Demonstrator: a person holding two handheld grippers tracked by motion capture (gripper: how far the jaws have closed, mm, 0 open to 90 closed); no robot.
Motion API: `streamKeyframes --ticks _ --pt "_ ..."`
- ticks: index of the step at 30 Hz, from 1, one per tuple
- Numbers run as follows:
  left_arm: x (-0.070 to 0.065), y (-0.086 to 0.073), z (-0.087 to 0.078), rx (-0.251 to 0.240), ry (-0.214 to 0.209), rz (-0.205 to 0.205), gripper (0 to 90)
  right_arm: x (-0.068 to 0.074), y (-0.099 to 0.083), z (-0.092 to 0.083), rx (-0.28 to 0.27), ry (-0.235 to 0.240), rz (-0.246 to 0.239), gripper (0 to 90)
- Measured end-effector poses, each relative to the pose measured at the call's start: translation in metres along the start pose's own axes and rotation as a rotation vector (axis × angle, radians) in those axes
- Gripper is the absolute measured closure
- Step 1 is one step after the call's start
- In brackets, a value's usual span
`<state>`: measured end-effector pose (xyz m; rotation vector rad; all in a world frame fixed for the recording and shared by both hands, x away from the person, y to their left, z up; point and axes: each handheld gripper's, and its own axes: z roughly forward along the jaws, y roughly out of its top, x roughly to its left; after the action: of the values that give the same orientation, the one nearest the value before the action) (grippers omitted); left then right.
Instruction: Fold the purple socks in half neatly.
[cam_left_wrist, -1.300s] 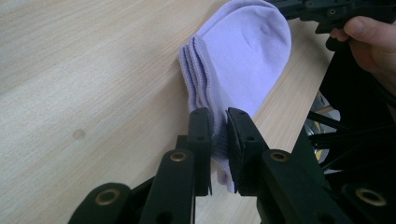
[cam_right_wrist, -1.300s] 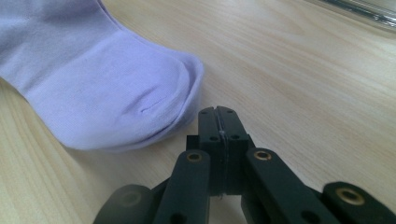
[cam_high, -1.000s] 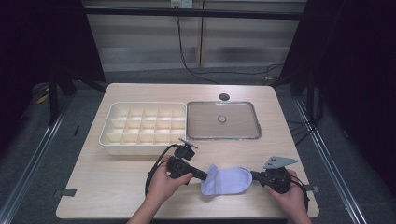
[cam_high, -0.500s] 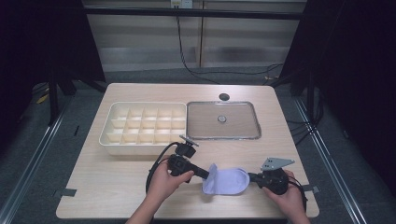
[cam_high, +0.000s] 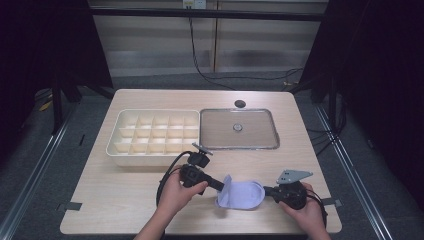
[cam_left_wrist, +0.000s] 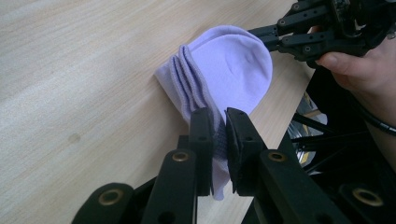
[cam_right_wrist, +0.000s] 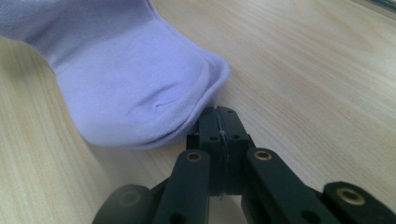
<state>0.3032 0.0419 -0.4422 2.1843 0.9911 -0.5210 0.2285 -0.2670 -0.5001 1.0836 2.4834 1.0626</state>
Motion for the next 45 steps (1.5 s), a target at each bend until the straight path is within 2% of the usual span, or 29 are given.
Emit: streamKeyframes --ticks 13,19,21,23,32,33,34,41,42,43,45 --pt "-0.003 0.004 0.003 0.000 -0.022 -0.003 81.9 0.003 0.001 0.001 -0.001 0.013 -0.006 89.7" --pt "-0.006 0.006 0.006 0.001 -0.019 -0.009 81.9 0.004 0.001 0.002 -0.001 0.021 -0.007 89.8" --pt "-0.006 0.008 0.006 0.008 -0.017 0.006 81.9 0.005 0.001 0.002 0.002 0.020 -0.004 89.8" --pt "-0.008 0.009 0.006 0.005 -0.004 0.001 81.9 0.005 0.002 0.003 -0.001 0.025 -0.014 89.8" --pt "-0.009 0.010 0.008 0.001 0.001 -0.008 81.9 0.007 0.002 0.003 0.005 0.025 -0.018 89.6" --pt "-0.008 0.010 0.007 0.021 0.002 0.013 81.9 0.007 0.002 0.003 0.005 0.023 -0.019 89.6" --pt "-0.009 0.010 0.008 0.008 0.002 -0.006 81.9 0.007 0.002 0.003 0.005 0.023 -0.019 89.6" --pt "-0.010 0.011 0.009 0.002 -0.002 -0.006 81.9 0.008 0.002 0.004 0.000 0.030 -0.009 89.5" --pt "-0.009 0.011 0.009 0.020 0.001 0.009 81.9 0.008 0.002 0.003 0.002 0.030 -0.011 89.6" --pt "-0.010 0.011 0.009 0.012 0.000 -0.003 81.9 0.008 0.003 0.003 0.003 0.029 -0.011 89.6" --pt "-0.011 0.012 0.010 0.012 0.000 -0.001 81.9 0.009 0.003 0.004 0.000 0.030 -0.013 89.4"
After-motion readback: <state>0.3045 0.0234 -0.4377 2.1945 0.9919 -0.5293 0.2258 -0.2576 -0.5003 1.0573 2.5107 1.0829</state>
